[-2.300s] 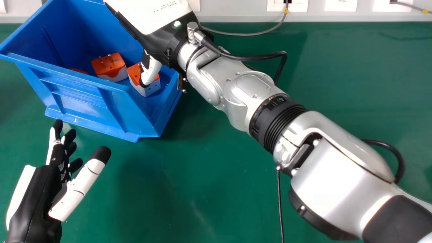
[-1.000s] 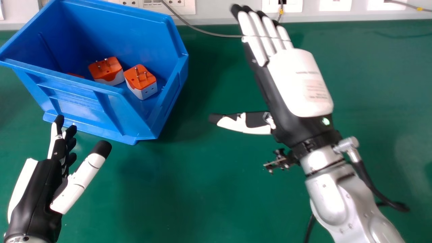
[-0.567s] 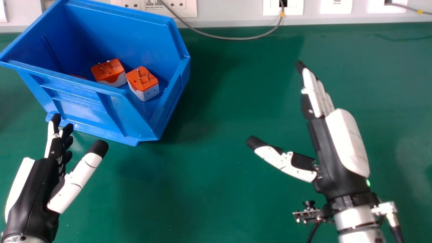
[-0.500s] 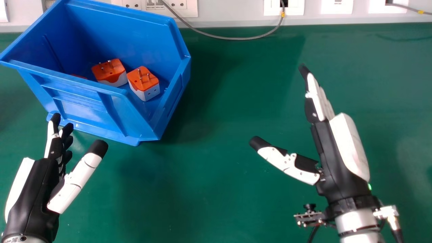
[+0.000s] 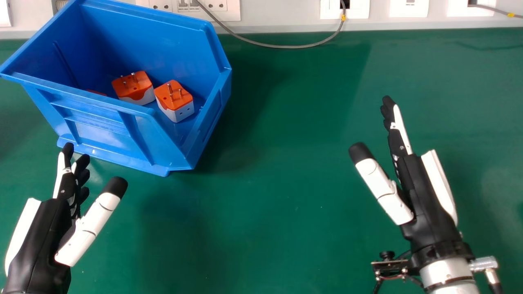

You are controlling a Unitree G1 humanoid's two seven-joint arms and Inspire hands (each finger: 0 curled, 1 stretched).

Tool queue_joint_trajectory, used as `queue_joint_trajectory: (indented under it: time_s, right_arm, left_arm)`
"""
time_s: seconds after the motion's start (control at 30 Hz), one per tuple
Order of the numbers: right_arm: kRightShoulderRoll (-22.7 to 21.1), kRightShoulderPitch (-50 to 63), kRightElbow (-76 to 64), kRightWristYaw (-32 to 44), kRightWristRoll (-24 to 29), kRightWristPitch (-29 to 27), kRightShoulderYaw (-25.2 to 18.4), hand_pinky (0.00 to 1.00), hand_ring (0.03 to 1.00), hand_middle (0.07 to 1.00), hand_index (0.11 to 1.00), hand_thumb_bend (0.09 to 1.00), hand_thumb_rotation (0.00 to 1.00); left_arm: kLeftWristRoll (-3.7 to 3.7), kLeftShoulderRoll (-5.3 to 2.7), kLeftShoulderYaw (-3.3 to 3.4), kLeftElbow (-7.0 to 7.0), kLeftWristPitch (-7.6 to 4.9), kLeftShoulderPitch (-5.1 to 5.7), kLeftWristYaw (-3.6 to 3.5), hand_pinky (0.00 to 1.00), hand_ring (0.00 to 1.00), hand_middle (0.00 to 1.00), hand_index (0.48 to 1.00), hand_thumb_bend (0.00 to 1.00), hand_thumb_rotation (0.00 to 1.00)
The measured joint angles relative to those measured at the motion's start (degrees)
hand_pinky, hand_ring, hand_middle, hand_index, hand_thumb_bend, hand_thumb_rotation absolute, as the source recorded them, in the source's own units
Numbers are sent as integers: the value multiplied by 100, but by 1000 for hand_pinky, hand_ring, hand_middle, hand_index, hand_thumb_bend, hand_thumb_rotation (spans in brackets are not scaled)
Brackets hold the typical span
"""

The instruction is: Pick all objects and put in blue box

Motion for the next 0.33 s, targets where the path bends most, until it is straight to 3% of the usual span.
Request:
queue_joint_trajectory:
  time_s: [0.1,0.23,0.33]
  right_arm:
    - [-2,79,-113,246,291,38,-90,1000,1000,1000,1000,475,995]
    - [7,243,-251,556,662,107,-208,1000,1000,1000,1000,478,998]
    - [20,346,-384,805,1082,178,-332,1000,1000,1000,1000,469,999]
  left_arm:
    - [5,0,42,64,-110,34,7,977,1000,1000,1000,760,763]
    - [26,-2,48,99,-217,111,43,972,1000,1000,1000,762,802]
    - [33,-12,52,181,-257,136,104,969,1000,1000,1000,763,833]
